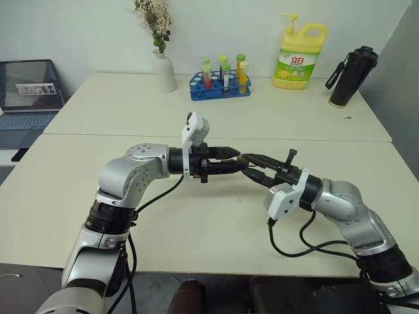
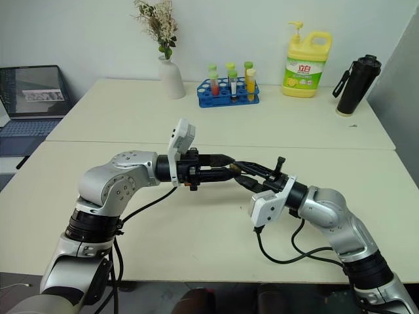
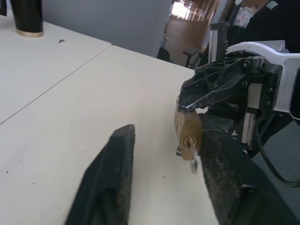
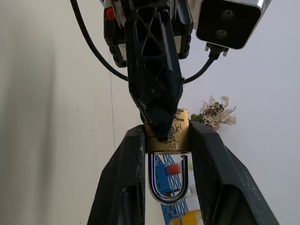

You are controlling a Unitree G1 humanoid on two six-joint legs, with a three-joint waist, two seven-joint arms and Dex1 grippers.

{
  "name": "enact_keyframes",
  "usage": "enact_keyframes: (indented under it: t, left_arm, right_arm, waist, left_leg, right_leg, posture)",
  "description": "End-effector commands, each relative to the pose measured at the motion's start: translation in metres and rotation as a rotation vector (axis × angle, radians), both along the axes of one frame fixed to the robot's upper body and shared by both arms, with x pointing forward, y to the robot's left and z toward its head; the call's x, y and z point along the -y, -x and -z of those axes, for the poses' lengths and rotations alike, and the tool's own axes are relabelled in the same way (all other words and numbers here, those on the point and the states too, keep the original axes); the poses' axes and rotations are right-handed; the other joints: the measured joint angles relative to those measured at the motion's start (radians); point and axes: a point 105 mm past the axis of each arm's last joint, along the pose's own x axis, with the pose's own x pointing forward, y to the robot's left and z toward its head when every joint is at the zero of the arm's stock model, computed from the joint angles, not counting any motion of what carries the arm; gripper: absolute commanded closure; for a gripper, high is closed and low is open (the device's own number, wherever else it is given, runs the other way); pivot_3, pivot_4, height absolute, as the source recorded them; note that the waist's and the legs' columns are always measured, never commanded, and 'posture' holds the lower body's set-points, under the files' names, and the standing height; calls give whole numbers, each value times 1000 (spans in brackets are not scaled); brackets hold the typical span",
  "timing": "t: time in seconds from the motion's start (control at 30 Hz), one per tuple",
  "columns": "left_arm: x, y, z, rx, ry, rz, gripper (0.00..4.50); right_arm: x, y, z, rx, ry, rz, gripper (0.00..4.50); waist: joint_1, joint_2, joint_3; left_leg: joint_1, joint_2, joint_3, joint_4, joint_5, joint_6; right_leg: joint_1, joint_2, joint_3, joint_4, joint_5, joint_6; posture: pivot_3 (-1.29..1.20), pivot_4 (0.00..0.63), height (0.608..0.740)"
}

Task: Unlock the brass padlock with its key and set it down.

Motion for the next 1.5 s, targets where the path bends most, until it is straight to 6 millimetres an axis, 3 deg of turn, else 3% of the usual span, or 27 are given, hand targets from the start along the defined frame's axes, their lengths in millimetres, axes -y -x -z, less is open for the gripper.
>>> enact_keyframes:
  t: [0.03,0.13,0.53,0.87,0.97,1.07,1.2,1.47,1.5]
  left_arm:
    - [4,1,-8,40,3,12,3616]
    - [4,1,-6,51,-8,14,4337]
    - [2,-1,-4,56,-9,2,4333]
    - [-5,-6,-6,53,-2,-17,4333]
    - [-9,-8,-8,56,-2,-16,4333]
    - [-11,-9,-9,49,2,-1,4333]
    - [-11,-11,-13,36,22,8,4333]
    - [-13,-5,-14,35,11,57,4333]
    - [-13,-2,-14,37,10,72,4333]
  right_arm:
    - [-5,9,-11,59,-9,-40,3560]
    - [-5,9,-11,61,-6,-40,3560]
    - [2,4,-10,62,1,-7,3560]
    - [30,-2,-9,53,40,83,93]
    - [44,6,0,-4,69,94,0]
    - [42,19,-3,-118,-17,28,460]
    - [33,29,-1,-252,-58,-45,1835]
    - [14,27,-26,-343,-199,-93,4473]
    - [12,26,-26,-361,-202,-96,4500]
  waist:
    - [0,0,0]
    - [0,0,0]
    - [0,0,0]
    - [0,0,0]
    - [1,0,0]
    - [1,0,0]
    - [-3,0,0]
    - [-1,0,0]
    - [-1,0,0]
  left_leg:
    - [0,0,0,0,0,0]
    - [0,0,0,0,0,0]
    - [0,0,0,0,0,0]
    - [0,0,0,0,0,0]
    - [0,0,0,0,0,0]
    - [0,0,0,0,0,0]
    - [1,0,0,0,-2,3]
    - [0,0,-1,0,-2,3]
    - [0,0,-1,0,-2,3]
  right_leg:
    - [0,0,0,0,0,0]
    - [0,0,0,0,0,0]
    - [0,0,0,0,0,0]
    - [0,0,0,0,0,0]
    - [0,0,0,0,0,0]
    - [0,0,0,0,0,0]
    - [1,0,0,0,0,0]
    - [0,0,0,0,0,0]
    - [0,0,0,0,0,0]
  posture:
    - [0,150,740]
    - [0,150,740]
    - [0,150,740]
    - [0,150,740]
    - [0,150,740]
    - [0,150,740]
    - [0,150,740]
    - [0,150,740]
    - [0,150,740]
